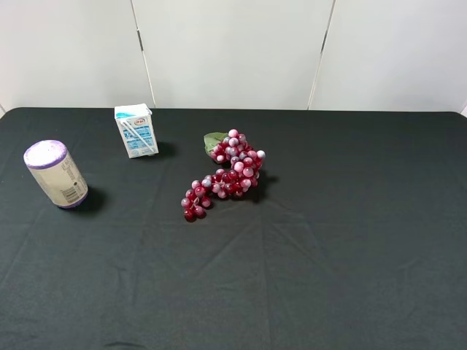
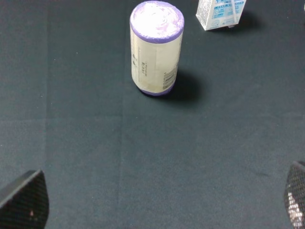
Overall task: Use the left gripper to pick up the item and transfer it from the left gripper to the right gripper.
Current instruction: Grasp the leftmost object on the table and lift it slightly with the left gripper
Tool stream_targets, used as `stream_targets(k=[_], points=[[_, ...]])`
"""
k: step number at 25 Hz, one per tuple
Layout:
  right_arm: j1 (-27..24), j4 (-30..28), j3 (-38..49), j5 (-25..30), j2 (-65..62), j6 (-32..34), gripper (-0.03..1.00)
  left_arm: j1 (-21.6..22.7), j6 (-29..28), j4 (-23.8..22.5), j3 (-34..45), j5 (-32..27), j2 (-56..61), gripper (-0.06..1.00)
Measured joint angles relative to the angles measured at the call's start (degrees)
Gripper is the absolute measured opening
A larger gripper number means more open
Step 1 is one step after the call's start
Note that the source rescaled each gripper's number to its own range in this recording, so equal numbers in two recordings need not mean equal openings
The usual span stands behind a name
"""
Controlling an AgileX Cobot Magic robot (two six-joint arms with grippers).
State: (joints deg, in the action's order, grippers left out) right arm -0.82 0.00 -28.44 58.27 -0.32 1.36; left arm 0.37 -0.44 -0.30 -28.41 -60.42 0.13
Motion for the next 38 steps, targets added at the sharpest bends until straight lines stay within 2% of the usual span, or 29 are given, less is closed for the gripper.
stream_targets(k=[6,10,32,38], points=[[0.00,0.00,0.00,0.05,0.00,0.00,1.00,0.00,0.00,0.30,-2.32,0.05,-1.00,0.96],[0.00,0.00,0.00,0.05,0.00,0.00,1.00,0.00,0.00,0.00,-6.57,0.05,-7.08,0.98],[0.00,0.00,0.00,0.05,0.00,0.00,1.00,0.00,0.00,1.64,-24.12,1.20,-59.61,1.00],[0.00,0.00,0.00,-0.01,0.00,0.00,1.00,0.00,0.00,1.52,-28.12,4.40,-70.78,1.00]])
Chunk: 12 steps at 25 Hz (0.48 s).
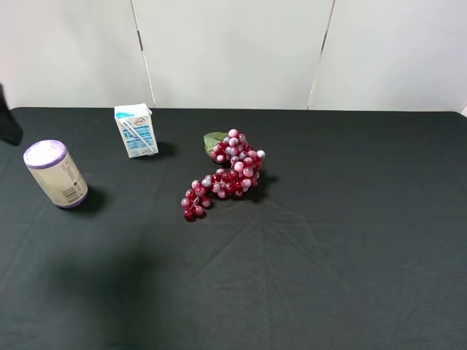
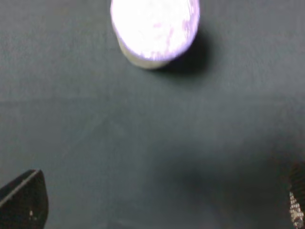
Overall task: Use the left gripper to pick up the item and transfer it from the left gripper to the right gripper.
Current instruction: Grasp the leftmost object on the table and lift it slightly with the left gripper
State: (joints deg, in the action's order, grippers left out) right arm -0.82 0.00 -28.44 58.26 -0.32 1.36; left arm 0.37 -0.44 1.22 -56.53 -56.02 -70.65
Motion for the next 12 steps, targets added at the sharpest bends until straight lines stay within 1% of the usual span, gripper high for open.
stream_targets(k=[7,12], points=[[0.00,0.00,0.00,0.00,0.00,0.00,1.00,0.00,0.00,0.00,-2.32,3.66,-9.78,1.00],[0.00,0.00,0.00,0.00,0.00,0.00,1.00,0.00,0.00,0.00,-2.91,5.60,-14.48,1.00]])
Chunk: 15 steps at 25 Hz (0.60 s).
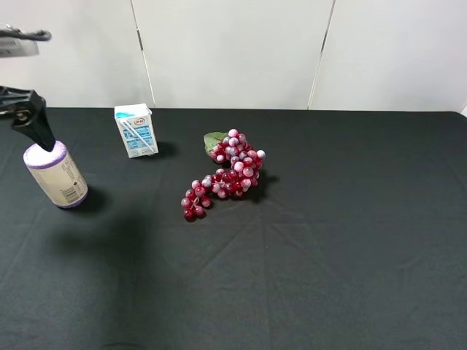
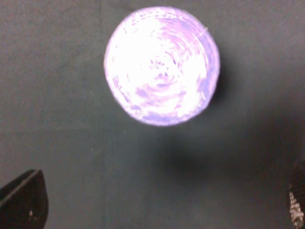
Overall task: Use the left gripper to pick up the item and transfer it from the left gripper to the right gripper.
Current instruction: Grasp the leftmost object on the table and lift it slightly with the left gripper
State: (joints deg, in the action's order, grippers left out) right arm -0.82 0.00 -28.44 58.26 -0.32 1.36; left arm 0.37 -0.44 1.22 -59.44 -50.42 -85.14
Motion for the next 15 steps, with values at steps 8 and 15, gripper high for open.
stream_targets(k=[8,15], points=[[0.00,0.00,0.00,0.00,0.00,0.00,1.00,0.00,0.00,-0.01,-0.28,3.49,-5.78,1.00],[0.00,0.00,0.00,0.07,0.00,0.00,1.00,-0.21,0.44,-0.12,-0.28,6.84,-10.70,1.00]])
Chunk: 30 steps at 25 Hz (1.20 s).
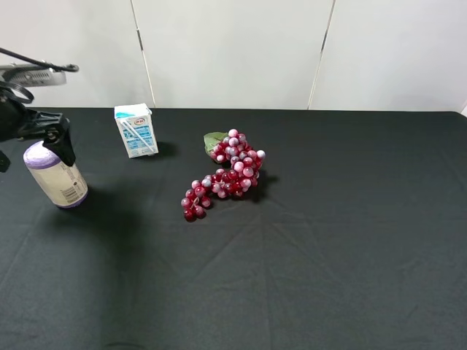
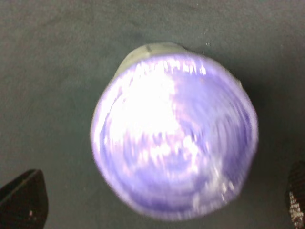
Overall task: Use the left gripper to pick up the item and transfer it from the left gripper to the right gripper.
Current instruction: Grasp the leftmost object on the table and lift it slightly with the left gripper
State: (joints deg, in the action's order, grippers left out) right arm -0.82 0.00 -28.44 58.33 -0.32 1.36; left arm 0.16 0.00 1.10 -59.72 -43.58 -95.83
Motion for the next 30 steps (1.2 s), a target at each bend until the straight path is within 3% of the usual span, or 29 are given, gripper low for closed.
stream_targets(k=[8,24,27,29,30], points=[[0.00,0.00,0.00,0.00,0.00,0.00,1.00,-2.78,0.44,-1.82,0.00,4.92,-5.77,1.00],[0.00,0.00,0.00,-0.07,0.00,0.00,1.00,-2.84,0.44,-2.71,0.00,8.16,-7.68,0.98],[0.00,0.00,0.00,-0.06,0.00,0.00,1.00,-2.84,0.44,-2.71,0.00,8.16,-7.68,0.72],[0.00,0.00,0.00,-0.06,0.00,0.00,1.00,-2.84,0.44,-2.71,0.00,8.16,-7.68,0.38],[0.00,0.00,0.00,-0.06,0.00,0.00,1.00,-2.84,0.44,-2.98,0.00,8.16,-7.68,0.15]])
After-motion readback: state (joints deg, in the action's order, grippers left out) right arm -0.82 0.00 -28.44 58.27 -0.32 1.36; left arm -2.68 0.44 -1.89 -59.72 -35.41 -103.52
